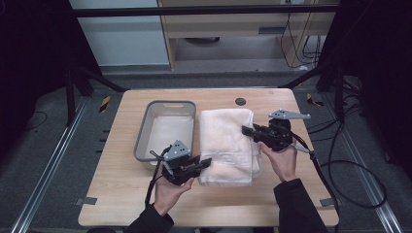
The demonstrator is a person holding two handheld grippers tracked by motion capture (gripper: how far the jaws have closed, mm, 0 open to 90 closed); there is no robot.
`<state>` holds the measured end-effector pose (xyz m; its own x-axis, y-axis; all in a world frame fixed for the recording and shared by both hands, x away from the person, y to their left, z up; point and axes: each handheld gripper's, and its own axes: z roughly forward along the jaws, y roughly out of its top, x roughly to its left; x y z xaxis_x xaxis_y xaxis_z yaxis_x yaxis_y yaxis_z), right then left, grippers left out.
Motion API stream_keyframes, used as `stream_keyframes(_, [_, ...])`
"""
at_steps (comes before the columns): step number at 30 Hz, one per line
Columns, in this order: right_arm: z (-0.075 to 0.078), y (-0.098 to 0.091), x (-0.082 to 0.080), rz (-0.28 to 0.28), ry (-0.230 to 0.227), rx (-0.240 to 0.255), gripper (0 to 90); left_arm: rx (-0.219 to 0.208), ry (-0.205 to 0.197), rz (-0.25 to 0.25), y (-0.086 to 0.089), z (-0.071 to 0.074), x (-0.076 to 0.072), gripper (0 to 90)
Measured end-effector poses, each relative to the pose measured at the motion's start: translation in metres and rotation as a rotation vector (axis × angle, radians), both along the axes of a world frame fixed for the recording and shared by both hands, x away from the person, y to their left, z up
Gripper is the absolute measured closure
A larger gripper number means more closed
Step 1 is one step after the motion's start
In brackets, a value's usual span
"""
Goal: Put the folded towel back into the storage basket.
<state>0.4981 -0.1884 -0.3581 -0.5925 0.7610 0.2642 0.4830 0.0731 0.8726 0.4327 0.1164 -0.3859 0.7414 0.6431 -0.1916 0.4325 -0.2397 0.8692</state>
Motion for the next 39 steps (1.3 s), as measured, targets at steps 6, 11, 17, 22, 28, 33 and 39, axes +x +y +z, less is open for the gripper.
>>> stream_keyframes(6, [0.013, 0.007, 0.002, 0.004, -0.020, -0.001, 68.3, -0.017, -0.013, 0.004, 0.008, 0.010, 0.002, 74.2])
stream_keyframes(11, [0.021, 0.014, 0.005, 0.010, -0.034, -0.004, 68.3, -0.028, -0.018, 0.015, 0.016, 0.015, 0.004, 74.2])
stream_keyframes(17, [0.030, 0.024, 0.008, 0.018, -0.047, -0.010, 68.3, -0.043, -0.022, 0.029, 0.025, 0.020, 0.006, 74.2])
stream_keyframes(22, [0.039, 0.032, 0.011, 0.026, -0.060, -0.011, 68.3, -0.063, -0.031, 0.043, 0.034, 0.027, 0.008, 74.2])
stream_keyframes(28, [0.049, 0.043, 0.015, 0.032, -0.079, -0.013, 68.3, -0.082, -0.042, 0.064, 0.045, 0.034, 0.009, 74.3])
stream_keyframes(33, [0.054, 0.053, 0.019, 0.038, -0.082, -0.001, 68.4, -0.100, -0.049, 0.086, 0.055, 0.039, 0.010, 74.3])
stream_keyframes(39, [0.063, 0.068, 0.024, 0.048, -0.100, -0.010, 68.4, -0.111, -0.057, 0.112, 0.068, 0.045, 0.012, 74.3])
